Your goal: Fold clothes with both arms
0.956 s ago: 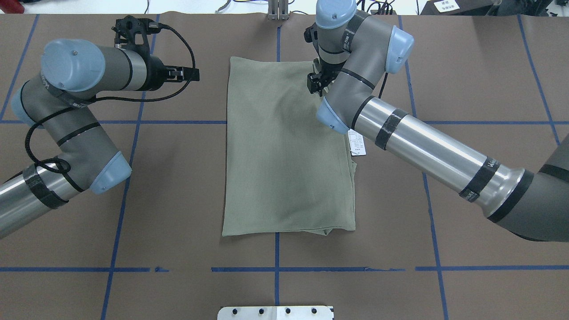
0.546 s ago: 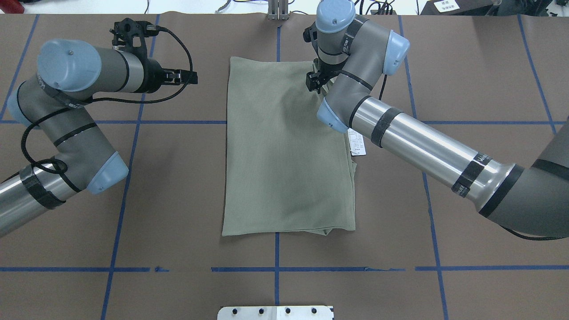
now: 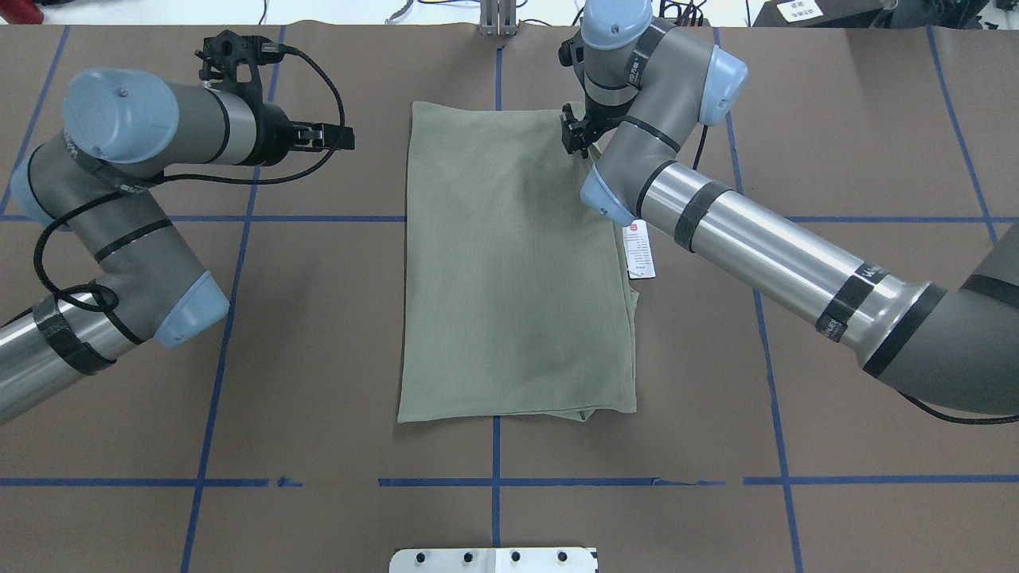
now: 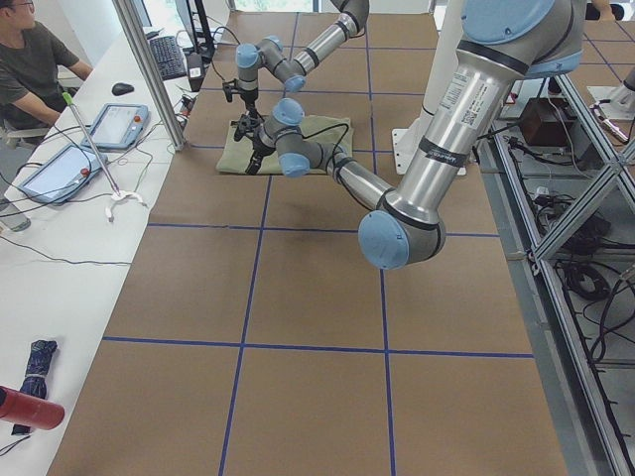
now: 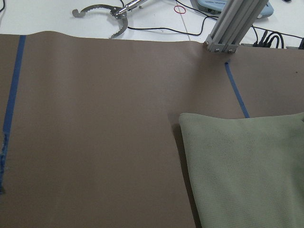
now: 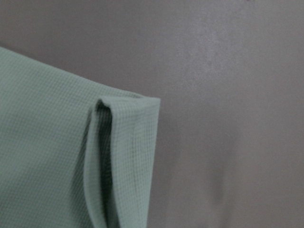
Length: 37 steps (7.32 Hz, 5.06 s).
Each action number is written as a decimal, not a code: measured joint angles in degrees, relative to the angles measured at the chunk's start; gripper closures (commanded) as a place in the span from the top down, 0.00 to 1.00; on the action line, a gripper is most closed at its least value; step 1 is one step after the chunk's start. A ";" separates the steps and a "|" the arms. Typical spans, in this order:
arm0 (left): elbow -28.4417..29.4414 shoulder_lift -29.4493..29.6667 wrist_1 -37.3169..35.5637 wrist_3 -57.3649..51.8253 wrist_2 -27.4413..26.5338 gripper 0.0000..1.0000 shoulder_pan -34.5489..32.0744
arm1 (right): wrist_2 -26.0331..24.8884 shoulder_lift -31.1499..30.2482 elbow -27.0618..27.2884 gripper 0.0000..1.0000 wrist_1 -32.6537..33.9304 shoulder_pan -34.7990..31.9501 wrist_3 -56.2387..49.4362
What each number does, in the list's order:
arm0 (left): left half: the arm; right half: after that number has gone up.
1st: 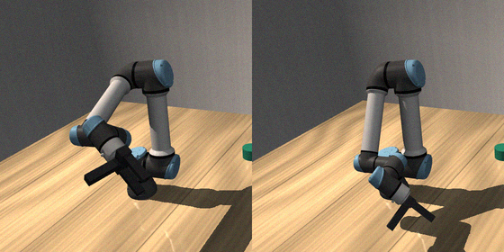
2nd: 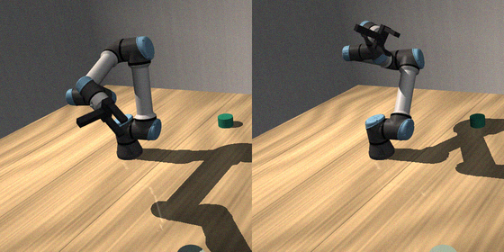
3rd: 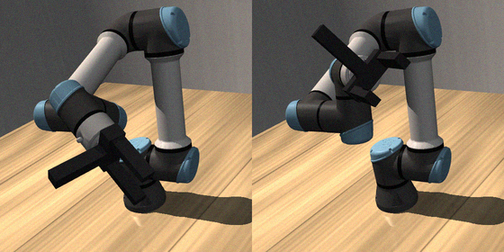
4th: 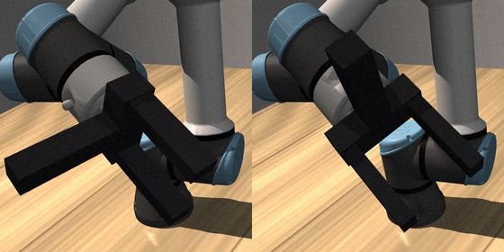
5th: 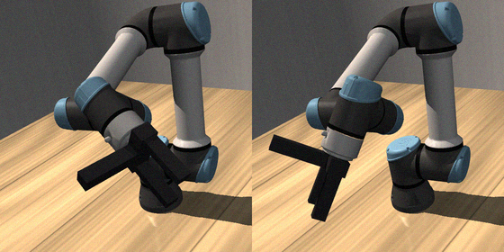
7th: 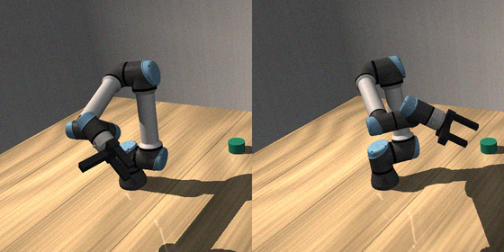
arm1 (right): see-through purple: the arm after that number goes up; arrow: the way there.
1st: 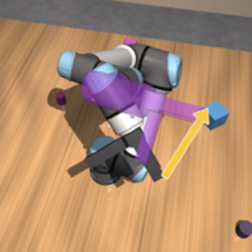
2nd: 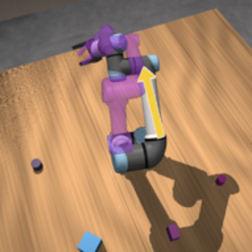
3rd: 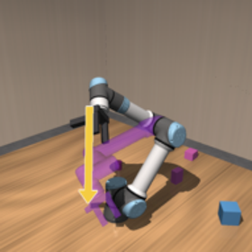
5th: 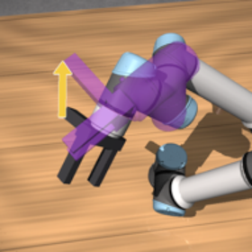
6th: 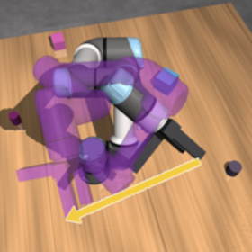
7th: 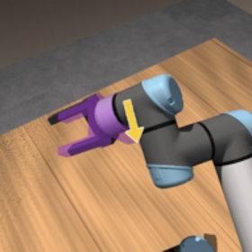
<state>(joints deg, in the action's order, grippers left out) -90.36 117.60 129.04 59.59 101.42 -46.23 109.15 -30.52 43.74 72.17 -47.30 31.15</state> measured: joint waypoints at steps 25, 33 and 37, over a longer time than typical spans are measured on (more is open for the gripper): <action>-15.36 -3.97 -21.18 48.43 -11.23 0.93 32.25 | 10.66 -31.93 62.12 1.00 19.85 2.16 13.15; -14.81 -3.69 -21.98 48.34 -11.42 0.60 31.69 | 10.47 -31.98 61.73 1.00 19.85 2.30 13.08; -14.59 -3.66 -21.97 48.32 -11.48 0.16 31.45 | 10.47 -32.00 61.73 1.00 19.83 2.34 13.06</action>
<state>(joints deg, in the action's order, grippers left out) -104.95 113.93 107.07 107.91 89.94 -14.78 119.62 -62.51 105.47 92.00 -44.96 44.21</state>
